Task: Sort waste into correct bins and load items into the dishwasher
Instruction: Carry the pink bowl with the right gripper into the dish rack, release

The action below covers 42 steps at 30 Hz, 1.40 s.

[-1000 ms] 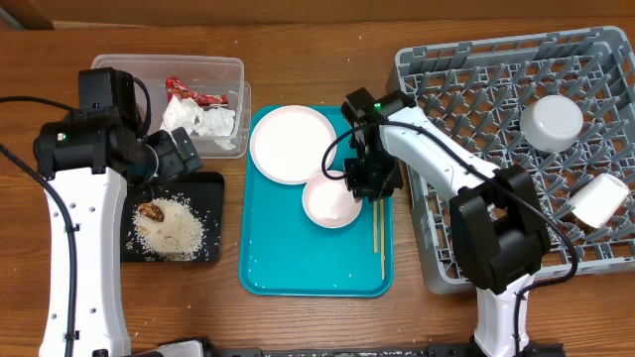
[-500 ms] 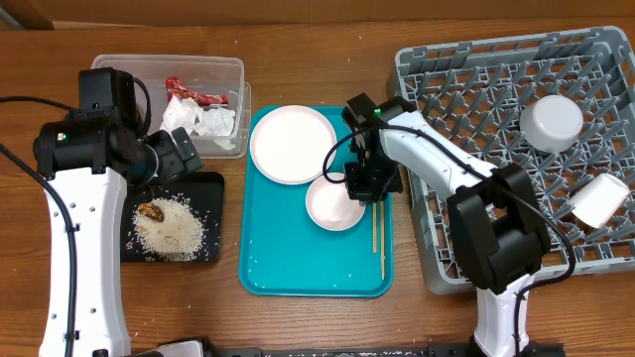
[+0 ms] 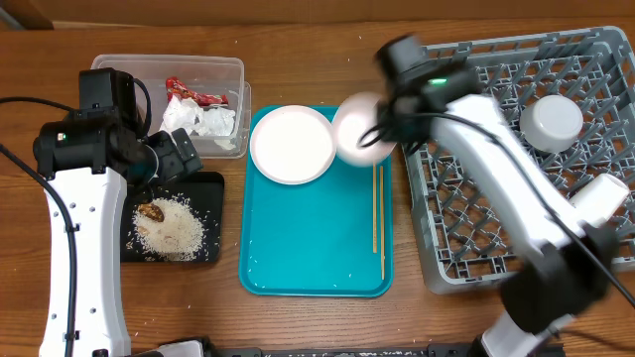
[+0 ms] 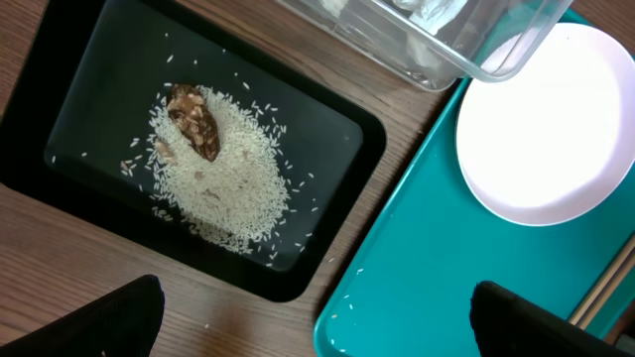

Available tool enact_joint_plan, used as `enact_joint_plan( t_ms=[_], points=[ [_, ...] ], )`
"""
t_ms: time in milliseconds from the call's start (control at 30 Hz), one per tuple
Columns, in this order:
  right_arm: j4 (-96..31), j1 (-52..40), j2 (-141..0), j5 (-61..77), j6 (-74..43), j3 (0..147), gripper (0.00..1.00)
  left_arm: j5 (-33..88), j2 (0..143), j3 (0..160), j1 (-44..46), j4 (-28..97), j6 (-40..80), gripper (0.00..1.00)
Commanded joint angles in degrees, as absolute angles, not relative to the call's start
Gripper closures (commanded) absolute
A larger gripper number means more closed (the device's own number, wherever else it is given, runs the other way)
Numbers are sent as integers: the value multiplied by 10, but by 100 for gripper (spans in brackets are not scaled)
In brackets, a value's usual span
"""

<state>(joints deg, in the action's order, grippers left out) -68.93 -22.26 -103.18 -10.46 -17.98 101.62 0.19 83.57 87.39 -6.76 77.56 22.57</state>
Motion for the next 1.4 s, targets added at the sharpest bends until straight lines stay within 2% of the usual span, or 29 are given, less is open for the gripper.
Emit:
enact_joint_plan(
  t_ms=[0,100,433,700,1000,1367],
  points=[
    [-656,-189,-990,-317,-182,1030,96,0,829,882,-67,773,229,0],
    [-606,-151,-992,-450,-176,1030,96,0,829,882,-67,773,229,0],
    [-487,-47,-1045,-683,-226,1028,96,0,829,882,-67,773,229,0],
    [-472,-1,-1127,-687,-226,1028,96,0,829,882,-67,774,229,0],
    [-478,4,-1207,-657,-231,1026,96,1,829,882,-67,774,230,0],
    [-596,-7,-1234,-603,-359,1023,96,15,829,882,-67,771,229,1]
  ],
)
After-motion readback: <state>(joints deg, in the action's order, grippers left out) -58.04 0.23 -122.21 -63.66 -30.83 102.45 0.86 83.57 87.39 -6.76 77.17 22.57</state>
